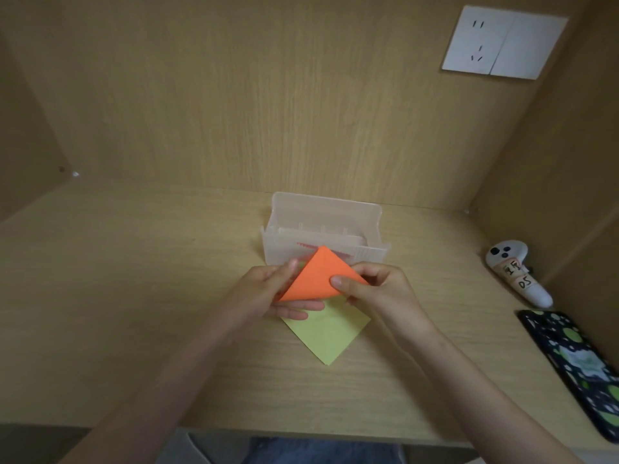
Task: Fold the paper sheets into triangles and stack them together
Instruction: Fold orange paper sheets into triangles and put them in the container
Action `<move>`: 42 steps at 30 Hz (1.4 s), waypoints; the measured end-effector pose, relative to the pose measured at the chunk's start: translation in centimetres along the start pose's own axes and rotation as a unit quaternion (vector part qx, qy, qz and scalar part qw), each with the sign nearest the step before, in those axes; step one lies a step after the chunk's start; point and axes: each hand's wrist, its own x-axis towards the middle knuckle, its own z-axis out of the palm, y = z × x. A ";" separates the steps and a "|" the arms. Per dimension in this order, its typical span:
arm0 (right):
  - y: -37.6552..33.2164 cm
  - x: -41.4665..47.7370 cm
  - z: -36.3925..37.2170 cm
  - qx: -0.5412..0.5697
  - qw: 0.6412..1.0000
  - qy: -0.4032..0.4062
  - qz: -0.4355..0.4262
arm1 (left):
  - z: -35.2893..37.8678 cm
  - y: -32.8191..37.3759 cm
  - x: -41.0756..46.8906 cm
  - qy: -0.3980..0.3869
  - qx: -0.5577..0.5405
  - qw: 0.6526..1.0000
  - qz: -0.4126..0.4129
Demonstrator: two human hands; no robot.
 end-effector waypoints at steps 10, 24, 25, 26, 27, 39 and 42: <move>-0.4 -0.3 0.4 0.019 1.000 0.023 0.006 | 0.7 -0.4 -0.4 0.037 0.050 0.997 0.052; -1.5 -0.5 0.4 0.046 0.998 0.031 0.041 | 1.0 -0.9 -0.4 0.068 0.042 0.994 0.077; -1.5 -0.5 0.4 0.047 0.998 0.032 0.040 | 1.1 -0.9 -0.4 0.070 0.039 0.994 0.078; -1.5 -0.4 0.5 0.049 0.997 0.035 0.038 | 1.1 -0.9 -0.5 0.071 0.037 0.994 0.078; -1.5 -0.4 0.5 0.050 0.997 0.039 0.037 | 1.1 -0.8 -0.5 0.071 0.036 0.994 0.079; -1.4 -0.5 0.7 0.044 0.997 0.054 0.035 | 1.0 -0.7 -0.7 0.057 0.039 0.994 0.081; -1.4 -0.5 0.7 0.038 0.997 0.055 0.035 | 1.0 -0.7 -0.7 0.060 0.041 0.995 0.075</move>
